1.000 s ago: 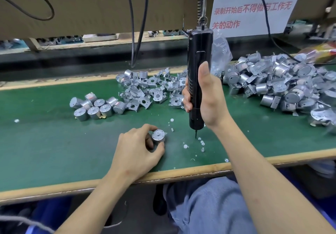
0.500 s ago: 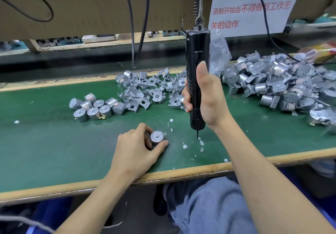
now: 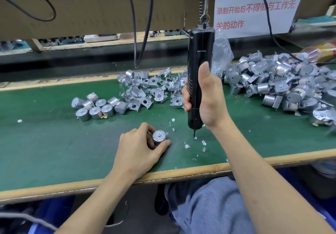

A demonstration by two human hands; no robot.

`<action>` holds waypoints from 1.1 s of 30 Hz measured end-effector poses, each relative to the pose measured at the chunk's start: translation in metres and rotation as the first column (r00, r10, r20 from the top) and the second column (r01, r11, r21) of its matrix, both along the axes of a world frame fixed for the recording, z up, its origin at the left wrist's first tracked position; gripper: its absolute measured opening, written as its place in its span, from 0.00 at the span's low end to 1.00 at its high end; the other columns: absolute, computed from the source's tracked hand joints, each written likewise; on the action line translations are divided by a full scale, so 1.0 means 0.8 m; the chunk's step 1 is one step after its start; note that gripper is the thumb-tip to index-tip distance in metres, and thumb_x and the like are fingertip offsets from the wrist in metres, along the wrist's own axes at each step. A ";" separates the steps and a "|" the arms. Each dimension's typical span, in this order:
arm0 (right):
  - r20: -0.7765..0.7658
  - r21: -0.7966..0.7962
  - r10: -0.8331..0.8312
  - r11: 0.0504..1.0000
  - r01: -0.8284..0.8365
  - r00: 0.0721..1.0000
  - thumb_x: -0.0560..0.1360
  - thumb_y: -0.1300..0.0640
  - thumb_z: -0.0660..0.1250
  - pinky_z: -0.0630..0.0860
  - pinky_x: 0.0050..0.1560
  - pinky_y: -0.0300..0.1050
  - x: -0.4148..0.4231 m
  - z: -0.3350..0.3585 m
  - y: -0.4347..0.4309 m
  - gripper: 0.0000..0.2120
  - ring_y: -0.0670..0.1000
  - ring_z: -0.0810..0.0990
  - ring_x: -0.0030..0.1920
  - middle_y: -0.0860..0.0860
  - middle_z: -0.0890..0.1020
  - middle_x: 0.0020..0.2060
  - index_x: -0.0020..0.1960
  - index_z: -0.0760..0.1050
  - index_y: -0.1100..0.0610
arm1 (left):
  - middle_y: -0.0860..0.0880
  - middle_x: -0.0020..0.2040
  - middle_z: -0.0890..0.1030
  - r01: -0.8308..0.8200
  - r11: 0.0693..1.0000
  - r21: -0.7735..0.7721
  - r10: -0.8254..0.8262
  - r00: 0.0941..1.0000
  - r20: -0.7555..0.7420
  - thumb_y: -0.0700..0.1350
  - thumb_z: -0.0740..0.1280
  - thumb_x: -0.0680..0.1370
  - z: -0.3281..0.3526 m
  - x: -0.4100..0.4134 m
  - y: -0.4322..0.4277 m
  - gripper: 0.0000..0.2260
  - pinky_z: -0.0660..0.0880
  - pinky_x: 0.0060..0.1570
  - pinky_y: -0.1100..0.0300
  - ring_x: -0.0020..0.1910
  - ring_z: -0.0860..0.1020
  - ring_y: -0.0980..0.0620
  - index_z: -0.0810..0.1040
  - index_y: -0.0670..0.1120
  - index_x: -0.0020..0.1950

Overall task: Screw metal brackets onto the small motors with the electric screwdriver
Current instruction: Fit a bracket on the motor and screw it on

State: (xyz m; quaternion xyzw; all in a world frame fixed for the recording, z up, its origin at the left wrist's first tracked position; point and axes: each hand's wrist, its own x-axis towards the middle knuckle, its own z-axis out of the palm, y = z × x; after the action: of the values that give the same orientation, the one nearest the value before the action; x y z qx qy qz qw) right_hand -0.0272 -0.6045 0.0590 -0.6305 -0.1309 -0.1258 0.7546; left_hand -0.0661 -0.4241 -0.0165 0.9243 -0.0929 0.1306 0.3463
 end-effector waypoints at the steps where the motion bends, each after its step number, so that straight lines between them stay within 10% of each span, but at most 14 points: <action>1: -0.001 0.006 0.002 1.000 -0.002 1.000 0.63 0.19 0.65 0.67 0.26 0.43 0.000 0.000 0.002 0.48 0.53 0.67 0.23 0.50 0.69 0.24 0.38 0.64 0.69 | 0.57 0.29 0.76 0.001 1.000 0.003 -0.001 1.000 0.001 0.61 0.74 0.69 0.000 0.000 0.000 0.16 0.75 0.43 0.47 0.34 0.76 0.58 0.73 0.52 0.44; 33: 0.026 0.013 -0.008 1.000 0.008 1.000 0.63 0.19 0.63 0.67 0.26 0.42 0.000 -0.002 0.017 0.52 0.52 0.67 0.21 0.57 0.68 0.23 0.36 0.63 0.73 | 0.58 0.28 0.75 0.013 0.998 0.061 -0.014 1.000 0.013 0.62 0.74 0.70 0.000 0.001 -0.001 0.15 0.74 0.44 0.49 0.36 0.75 0.60 0.77 0.54 0.48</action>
State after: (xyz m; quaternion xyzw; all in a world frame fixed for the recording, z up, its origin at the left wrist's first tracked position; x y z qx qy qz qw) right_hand -0.0271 -0.5910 0.0575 -0.6245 -0.1373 -0.1377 0.7564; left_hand -0.0653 -0.4248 -0.0162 0.9330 -0.1054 0.1314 0.3181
